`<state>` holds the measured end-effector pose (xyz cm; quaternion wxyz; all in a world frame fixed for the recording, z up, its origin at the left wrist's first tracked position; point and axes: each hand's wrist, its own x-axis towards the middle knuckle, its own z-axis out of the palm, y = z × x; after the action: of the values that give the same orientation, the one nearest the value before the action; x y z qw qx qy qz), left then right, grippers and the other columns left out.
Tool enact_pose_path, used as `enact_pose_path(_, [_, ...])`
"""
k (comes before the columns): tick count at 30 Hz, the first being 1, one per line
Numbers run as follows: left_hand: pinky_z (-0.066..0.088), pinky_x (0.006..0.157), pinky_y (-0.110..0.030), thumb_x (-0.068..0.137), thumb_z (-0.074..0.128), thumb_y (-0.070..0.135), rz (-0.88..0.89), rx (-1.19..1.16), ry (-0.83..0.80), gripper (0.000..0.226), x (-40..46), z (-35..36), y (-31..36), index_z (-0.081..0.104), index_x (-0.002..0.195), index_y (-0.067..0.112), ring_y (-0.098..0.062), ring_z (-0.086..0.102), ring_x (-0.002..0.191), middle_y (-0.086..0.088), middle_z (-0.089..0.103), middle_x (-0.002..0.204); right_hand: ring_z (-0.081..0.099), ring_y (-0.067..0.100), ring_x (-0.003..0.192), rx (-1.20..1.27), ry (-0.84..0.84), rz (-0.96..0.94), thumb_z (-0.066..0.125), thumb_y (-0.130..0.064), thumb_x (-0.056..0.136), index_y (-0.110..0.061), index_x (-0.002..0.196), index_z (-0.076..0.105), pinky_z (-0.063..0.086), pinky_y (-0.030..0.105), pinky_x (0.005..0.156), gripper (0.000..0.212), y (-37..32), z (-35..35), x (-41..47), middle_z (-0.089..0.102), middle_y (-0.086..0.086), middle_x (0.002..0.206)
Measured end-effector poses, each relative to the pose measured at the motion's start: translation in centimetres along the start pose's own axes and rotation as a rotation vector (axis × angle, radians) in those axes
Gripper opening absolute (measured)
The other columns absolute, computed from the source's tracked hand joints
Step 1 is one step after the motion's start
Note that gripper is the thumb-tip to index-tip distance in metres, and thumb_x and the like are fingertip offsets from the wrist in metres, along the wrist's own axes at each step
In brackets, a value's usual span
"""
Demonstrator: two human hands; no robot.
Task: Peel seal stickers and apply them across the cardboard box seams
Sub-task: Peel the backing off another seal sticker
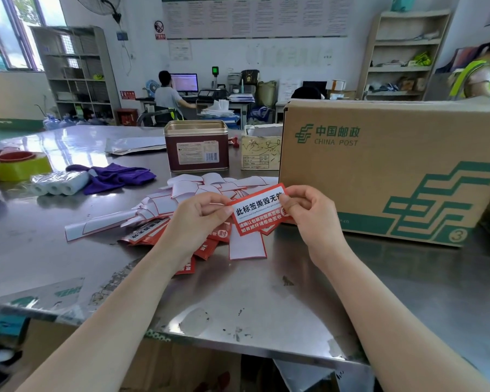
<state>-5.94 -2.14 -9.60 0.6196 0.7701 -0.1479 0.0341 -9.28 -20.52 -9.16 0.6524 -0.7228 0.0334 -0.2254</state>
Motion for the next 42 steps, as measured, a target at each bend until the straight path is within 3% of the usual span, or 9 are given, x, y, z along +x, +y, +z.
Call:
enact_pose_path(6, [0.057, 0.08, -0.032, 0.086, 0.065, 0.021, 0.004, -0.01, 0.05, 0.009, 0.0, -0.1, 0.0, 0.067, 0.095, 0.023, -0.014, 0.071, 0.085, 0.0, 0.074, 0.097, 0.062, 0.003, 0.075, -0.015, -0.038, 0.029, 0.056, -0.026, 0.091, -0.023, 0.098, 0.057, 0.047, 0.008, 0.052, 0.008, -0.1, 0.2, 0.1, 0.065, -0.011, 0.086])
enact_pose_path(14, [0.051, 0.069, -0.009, 0.09, 0.06, 0.018, 0.107, 0.147, -0.205, 0.011, -0.7, 0.3, 0.5, 0.071, 0.091, 0.021, 0.003, 0.066, 0.083, 0.013, 0.072, 0.09, 0.062, 0.005, 0.078, -0.046, 0.065, -0.057, 0.048, -0.019, 0.096, -0.025, 0.101, 0.055, 0.05, 0.008, 0.054, 0.011, 0.1, -0.2, 0.3, 0.064, -0.004, 0.088])
enact_pose_path(17, [0.052, 0.072, -0.011, 0.089, 0.061, 0.016, 0.091, 0.152, -0.213, 0.011, -0.6, 0.3, 0.4, 0.072, 0.089, 0.019, 0.0, 0.066, 0.086, 0.009, 0.071, 0.094, 0.063, 0.008, 0.083, -0.094, 0.058, -0.063, 0.049, -0.019, 0.096, -0.025, 0.104, 0.055, 0.051, 0.012, 0.058, 0.012, 0.3, -0.1, 0.3, 0.063, -0.005, 0.089])
enact_pose_path(22, [0.05, 0.085, -0.024, 0.09, 0.06, 0.021, 0.061, 0.015, 0.03, 0.014, -0.2, -0.1, 0.3, 0.071, 0.082, 0.023, -0.008, 0.064, 0.091, 0.007, 0.072, 0.092, 0.047, 0.003, 0.1, -0.468, 0.148, -0.34, 0.059, -0.021, 0.09, -0.02, 0.122, 0.053, 0.037, 0.006, 0.078, 0.033, 0.6, 0.3, 0.0, 0.046, -0.008, 0.114])
enact_pose_path(24, [0.049, 0.081, -0.022, 0.091, 0.058, 0.022, 0.062, 0.009, 0.114, 0.015, -0.1, -0.2, 0.3, 0.071, 0.083, 0.021, -0.006, 0.062, 0.09, 0.009, 0.071, 0.091, 0.049, 0.005, 0.101, -0.532, 0.07, -0.426, 0.06, -0.022, 0.089, -0.017, 0.118, 0.057, 0.042, 0.011, 0.081, 0.03, 0.5, 0.7, -0.4, 0.051, -0.005, 0.115])
enact_pose_path(26, [0.05, 0.078, -0.019, 0.091, 0.059, 0.021, 0.093, 0.027, 0.069, 0.013, -0.2, -0.1, 0.2, 0.071, 0.086, 0.02, -0.004, 0.063, 0.087, 0.008, 0.071, 0.09, 0.053, 0.006, 0.099, -0.524, -0.093, -0.45, 0.063, -0.025, 0.087, -0.016, 0.115, 0.06, 0.045, 0.018, 0.083, 0.03, 0.6, 1.3, -0.9, 0.057, -0.004, 0.113])
enact_pose_path(30, [0.049, 0.08, -0.016, 0.089, 0.061, 0.014, 0.175, 0.076, -0.053, 0.017, -0.3, 0.1, 0.1, 0.07, 0.08, 0.025, -0.002, 0.063, 0.082, 0.008, 0.071, 0.083, 0.058, 0.002, 0.083, -0.388, -0.302, -0.343, 0.069, -0.023, 0.083, -0.022, 0.102, 0.066, 0.041, 0.007, 0.07, 0.019, 0.9, 2.2, -1.6, 0.064, -0.015, 0.09])
enact_pose_path(37, [0.05, 0.075, -0.015, 0.087, 0.064, 0.009, 0.219, 0.117, -0.117, 0.016, -0.1, 0.2, -0.4, 0.069, 0.082, 0.024, -0.001, 0.063, 0.078, 0.007, 0.07, 0.084, 0.056, -0.011, 0.068, -0.379, -0.254, -0.347, 0.069, -0.012, 0.082, -0.015, 0.091, 0.073, 0.041, 0.004, 0.064, 0.011, 0.8, 1.9, -1.3, 0.064, -0.017, 0.076])
enact_pose_path(42, [0.051, 0.079, -0.022, 0.087, 0.063, 0.011, 0.3, 0.292, -0.077, 0.01, 0.0, 0.3, -0.6, 0.069, 0.085, 0.019, -0.009, 0.063, 0.083, 0.004, 0.068, 0.087, 0.057, -0.002, 0.065, -0.405, -0.232, -0.335, 0.069, -0.012, 0.082, -0.012, 0.092, 0.074, 0.043, 0.006, 0.064, 0.012, 1.0, 2.0, -1.2, 0.066, -0.01, 0.077])
